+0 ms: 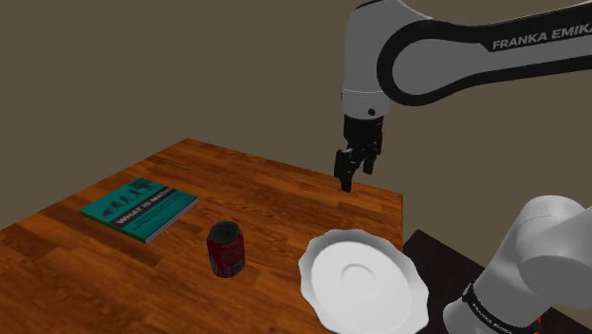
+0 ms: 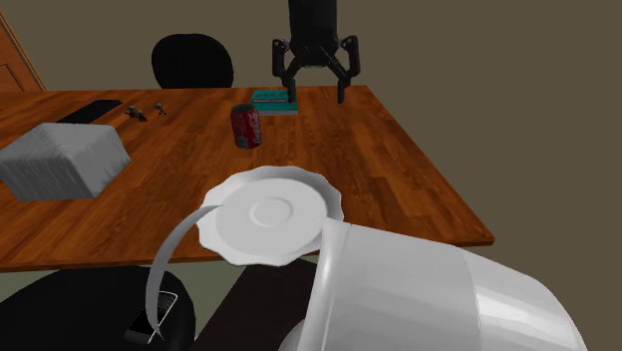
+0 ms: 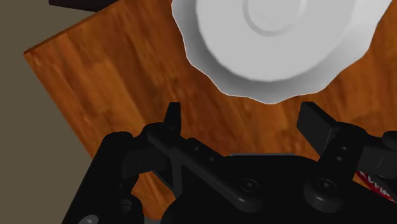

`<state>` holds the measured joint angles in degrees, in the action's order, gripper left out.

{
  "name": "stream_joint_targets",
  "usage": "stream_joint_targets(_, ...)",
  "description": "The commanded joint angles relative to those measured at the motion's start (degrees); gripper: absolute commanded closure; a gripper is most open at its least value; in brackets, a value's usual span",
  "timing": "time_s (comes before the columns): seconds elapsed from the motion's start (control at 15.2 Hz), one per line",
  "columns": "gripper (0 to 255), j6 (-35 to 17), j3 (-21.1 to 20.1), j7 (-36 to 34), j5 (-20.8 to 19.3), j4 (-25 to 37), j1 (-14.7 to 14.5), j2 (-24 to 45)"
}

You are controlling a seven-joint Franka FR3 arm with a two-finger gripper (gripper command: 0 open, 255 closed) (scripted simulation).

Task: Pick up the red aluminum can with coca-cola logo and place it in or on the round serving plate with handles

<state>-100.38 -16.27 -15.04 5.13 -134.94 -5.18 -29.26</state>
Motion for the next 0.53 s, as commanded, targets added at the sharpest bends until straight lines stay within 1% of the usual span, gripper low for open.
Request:
stream_joint_targets(0.0, 0, -2.9, -2.1, -2.2, 0.7, 0.9, -0.6, 3.1)
stream_joint_targets(0.26, 0, -6.9, -5.7, -6.3, 0.6, 4.8, -1.3, 10.0)
stream_joint_targets(0.46, 0, -9.6, -8.3, -9.7, -0.4, 8.3, -1.7, 15.5)
